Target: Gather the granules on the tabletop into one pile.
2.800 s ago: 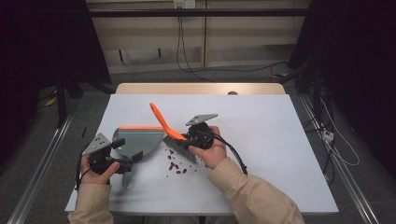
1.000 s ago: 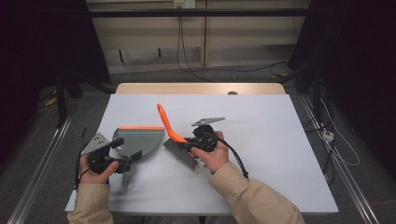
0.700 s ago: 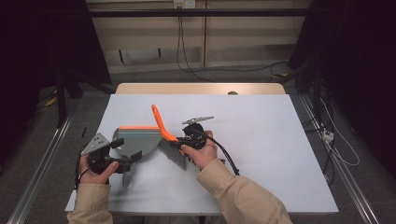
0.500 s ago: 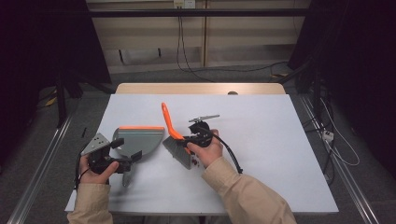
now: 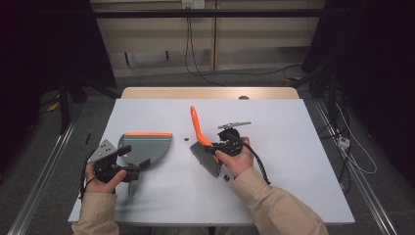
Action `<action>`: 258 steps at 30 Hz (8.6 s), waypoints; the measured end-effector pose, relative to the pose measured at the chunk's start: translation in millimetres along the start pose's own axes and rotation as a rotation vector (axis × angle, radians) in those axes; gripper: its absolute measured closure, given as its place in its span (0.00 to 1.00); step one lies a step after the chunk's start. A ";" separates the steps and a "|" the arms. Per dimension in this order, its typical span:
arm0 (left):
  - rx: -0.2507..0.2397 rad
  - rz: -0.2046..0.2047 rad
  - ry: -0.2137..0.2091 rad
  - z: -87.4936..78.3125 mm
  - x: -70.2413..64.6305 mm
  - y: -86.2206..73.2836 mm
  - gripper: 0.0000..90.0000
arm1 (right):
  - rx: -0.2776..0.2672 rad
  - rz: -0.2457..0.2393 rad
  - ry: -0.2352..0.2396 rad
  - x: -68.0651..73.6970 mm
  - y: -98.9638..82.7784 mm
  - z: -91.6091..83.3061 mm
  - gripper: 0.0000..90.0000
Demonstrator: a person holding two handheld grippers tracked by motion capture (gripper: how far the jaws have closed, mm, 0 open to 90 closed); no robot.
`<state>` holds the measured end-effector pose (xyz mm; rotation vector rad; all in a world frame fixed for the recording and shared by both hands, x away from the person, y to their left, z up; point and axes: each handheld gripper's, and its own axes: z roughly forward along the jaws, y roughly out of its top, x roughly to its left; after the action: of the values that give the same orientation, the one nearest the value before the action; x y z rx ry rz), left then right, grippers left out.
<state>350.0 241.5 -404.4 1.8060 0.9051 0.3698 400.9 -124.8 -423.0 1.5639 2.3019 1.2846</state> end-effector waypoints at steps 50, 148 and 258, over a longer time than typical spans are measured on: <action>0.009 0.014 -0.007 4.4 -3.0 1.5 0.07 | -0.067 0.132 0.046 -16.2 38.1 16.8 0.79; -0.008 0.010 -0.074 10.1 -10.5 3.3 0.07 | -0.002 -0.647 0.082 -20.9 13.1 -31.1 0.79; -0.002 0.002 -0.065 9.7 -8.9 1.6 0.07 | -0.295 -0.304 -0.172 25.9 -44.6 -29.8 0.79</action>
<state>350.7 228.3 -405.6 1.8065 0.8579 0.3117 341.4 -127.5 -424.0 1.1331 2.0349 1.2827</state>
